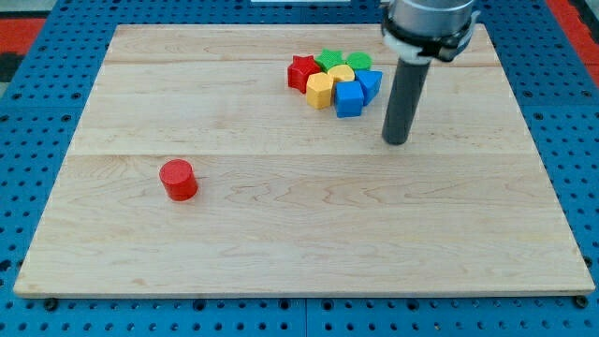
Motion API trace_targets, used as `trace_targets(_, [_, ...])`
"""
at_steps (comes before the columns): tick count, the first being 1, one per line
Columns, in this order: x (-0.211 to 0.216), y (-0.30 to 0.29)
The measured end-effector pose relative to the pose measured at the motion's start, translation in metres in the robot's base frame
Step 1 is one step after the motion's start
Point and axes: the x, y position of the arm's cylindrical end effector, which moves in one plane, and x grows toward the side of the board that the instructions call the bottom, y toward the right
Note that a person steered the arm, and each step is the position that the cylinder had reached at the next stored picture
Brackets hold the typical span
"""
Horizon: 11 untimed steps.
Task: Separate the green star and red star
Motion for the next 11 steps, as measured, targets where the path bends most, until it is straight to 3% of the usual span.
trace_targets(1, [0.017,-0.070])
trace_targets(2, [0.004,-0.118])
trace_targets(6, [-0.077,0.009])
trace_targets(9, [-0.148,-0.014])
trace_targets(11, [-0.148,-0.101])
